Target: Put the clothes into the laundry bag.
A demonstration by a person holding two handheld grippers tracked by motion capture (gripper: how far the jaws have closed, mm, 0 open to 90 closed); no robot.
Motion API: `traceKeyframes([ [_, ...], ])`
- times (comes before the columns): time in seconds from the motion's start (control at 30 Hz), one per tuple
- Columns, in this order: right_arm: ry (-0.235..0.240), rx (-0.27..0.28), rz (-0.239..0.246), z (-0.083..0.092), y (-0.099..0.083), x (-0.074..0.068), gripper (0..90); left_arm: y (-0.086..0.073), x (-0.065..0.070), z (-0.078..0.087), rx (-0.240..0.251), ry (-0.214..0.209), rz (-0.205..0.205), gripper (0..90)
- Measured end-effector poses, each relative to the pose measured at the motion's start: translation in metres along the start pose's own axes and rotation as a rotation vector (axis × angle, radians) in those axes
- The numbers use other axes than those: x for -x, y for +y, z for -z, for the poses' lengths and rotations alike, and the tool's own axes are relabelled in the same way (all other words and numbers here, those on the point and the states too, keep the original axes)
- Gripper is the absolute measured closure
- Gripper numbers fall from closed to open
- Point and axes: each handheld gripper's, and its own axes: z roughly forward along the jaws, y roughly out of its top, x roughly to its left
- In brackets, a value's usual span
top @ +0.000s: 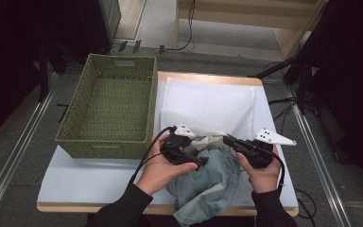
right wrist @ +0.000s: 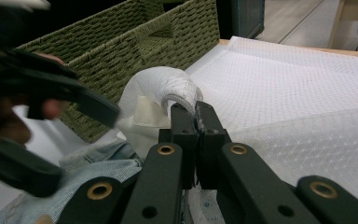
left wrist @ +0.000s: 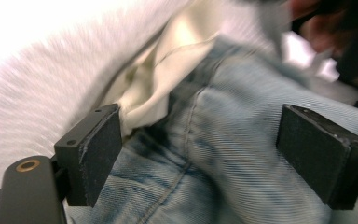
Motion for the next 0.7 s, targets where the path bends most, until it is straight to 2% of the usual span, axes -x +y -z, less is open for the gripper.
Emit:
traceKeyframes([
  [0.1,0.005,-0.005,-0.001,0.000,-0.001,0.001,89.5,-0.001,-0.004,-0.013,-0.023,-0.065,0.020,23.7],
  [0.2,0.006,-0.009,0.000,-0.002,-0.002,0.002,89.5,-0.001,0.000,-0.022,-0.052,-0.151,-0.014,48.9],
  [0.23,0.009,-0.011,-0.003,-0.002,-0.002,0.001,89.5,-0.001,0.002,-0.024,-0.069,-0.179,-0.041,63.0],
  [0.27,0.010,-0.011,0.001,-0.003,-0.002,0.001,89.5,-0.001,0.005,-0.025,-0.081,-0.186,-0.065,74.0],
  [0.3,0.012,-0.012,0.004,-0.004,-0.003,0.001,89.6,0.000,0.009,-0.026,-0.078,-0.178,-0.083,80.4],
  [0.4,0.013,-0.005,0.008,-0.004,-0.003,-0.001,89.5,0.001,0.016,-0.028,-0.078,-0.181,-0.131,83.8],
  [0.43,0.018,-0.001,0.013,-0.004,-0.002,-0.002,89.5,0.001,0.018,-0.030,-0.077,-0.177,-0.133,83.9],
  [0.5,0.028,0.007,0.027,-0.003,-0.001,-0.004,89.5,0.002,0.017,-0.032,-0.073,-0.128,-0.131,84.2],
  [0.57,0.033,0.009,0.035,-0.001,0.001,-0.005,89.5,0.003,0.012,-0.030,-0.053,-0.075,-0.103,84.8],
  [0.7,0.030,0.028,0.037,0.007,0.005,-0.004,89.6,0.003,0.002,-0.023,0.014,0.104,-0.077,85.3],
])
